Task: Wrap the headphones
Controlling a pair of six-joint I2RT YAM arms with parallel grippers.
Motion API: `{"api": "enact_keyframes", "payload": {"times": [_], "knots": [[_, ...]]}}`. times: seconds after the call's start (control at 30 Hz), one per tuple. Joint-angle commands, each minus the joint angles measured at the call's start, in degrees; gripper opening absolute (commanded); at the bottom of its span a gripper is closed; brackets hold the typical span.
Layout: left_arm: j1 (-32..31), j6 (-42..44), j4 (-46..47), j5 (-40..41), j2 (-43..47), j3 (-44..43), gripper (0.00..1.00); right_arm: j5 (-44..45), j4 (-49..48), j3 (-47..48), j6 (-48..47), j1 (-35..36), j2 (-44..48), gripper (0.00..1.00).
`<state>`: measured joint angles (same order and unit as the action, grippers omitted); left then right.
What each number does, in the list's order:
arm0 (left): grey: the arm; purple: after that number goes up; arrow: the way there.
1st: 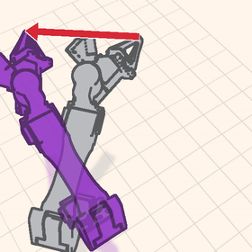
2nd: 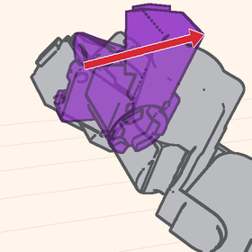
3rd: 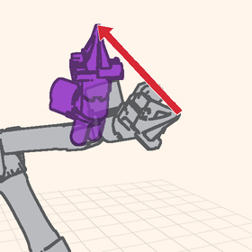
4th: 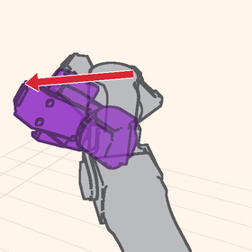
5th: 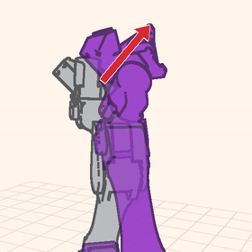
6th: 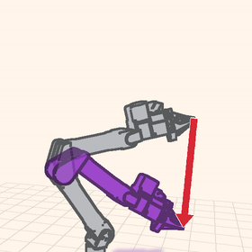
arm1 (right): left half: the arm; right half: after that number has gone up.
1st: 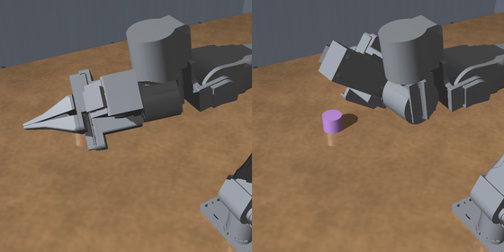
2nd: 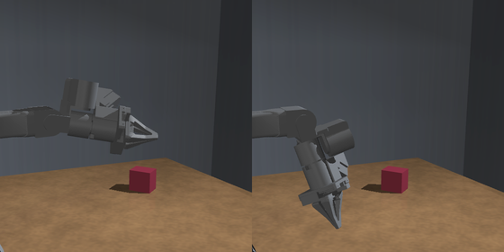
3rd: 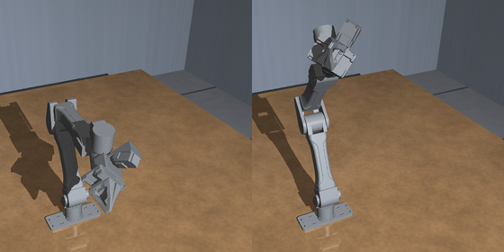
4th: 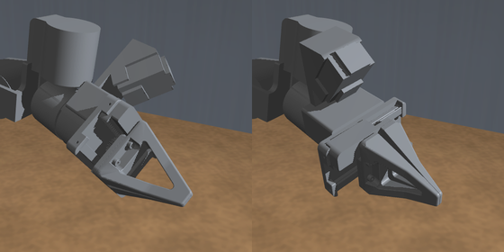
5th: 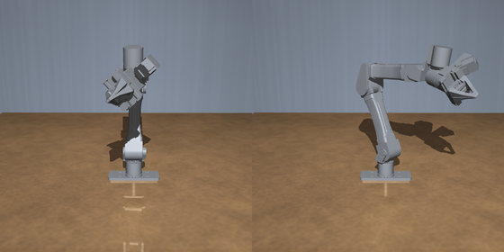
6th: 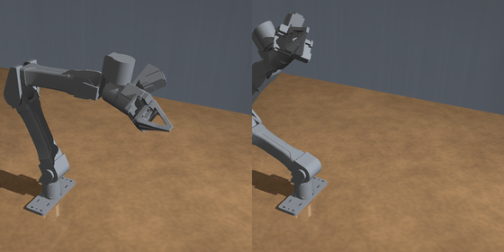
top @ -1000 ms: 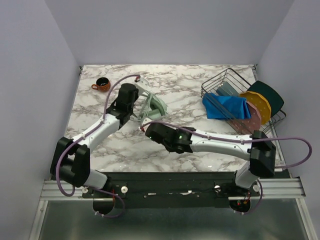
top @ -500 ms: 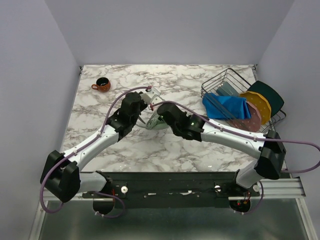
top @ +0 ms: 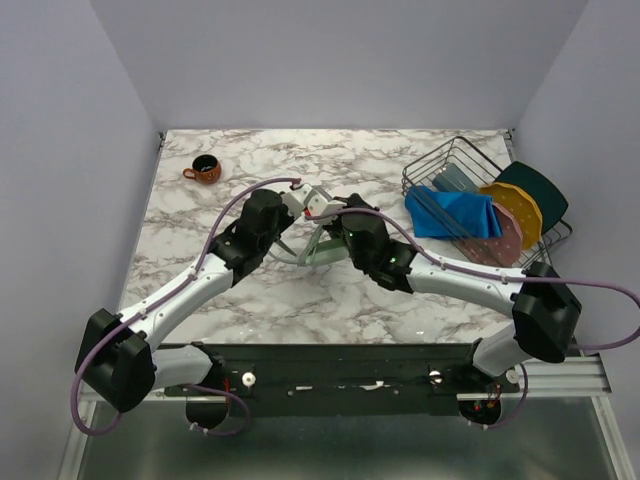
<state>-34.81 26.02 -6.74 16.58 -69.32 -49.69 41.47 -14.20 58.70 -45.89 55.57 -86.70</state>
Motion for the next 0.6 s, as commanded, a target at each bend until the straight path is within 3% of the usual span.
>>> {"api": "enact_keyframes", "payload": {"times": [0.0,0.3,0.43,0.5,0.53,0.57], "knots": [[-1.4,3.3,-4.5,-3.8,0.7,-0.9,0.0,10.6,-19.0,-1.0,-24.3,-3.3,-2.1,0.12],[-1.4,-2.2,-7.9,-5.7,-1.8,-4.9,0.0,7.5,-26.9,-2.7,-29.1,-2.0,-1.5,0.12],[-1.4,-3.9,-8.5,-7.0,-2.0,-5.8,0.0,8.2,-36.1,-3.9,-31.6,-1.0,-2.1,0.13],[-1.3,-5.0,-9.7,-7.8,-1.9,-6.5,0.0,6.8,-15.4,-0.2,-17.7,-1.0,-0.4,0.15],[-1.2,-6.3,-9.9,-8.2,-1.8,-6.6,0.0,4.7,-6.1,1.1,-3.6,-1.3,0.5,0.16],[-1.0,-7.0,-9.9,-8.8,-1.5,-6.5,0.0,-0.6,4.5,1.5,1.5,-1.6,2.5,0.16]]}}
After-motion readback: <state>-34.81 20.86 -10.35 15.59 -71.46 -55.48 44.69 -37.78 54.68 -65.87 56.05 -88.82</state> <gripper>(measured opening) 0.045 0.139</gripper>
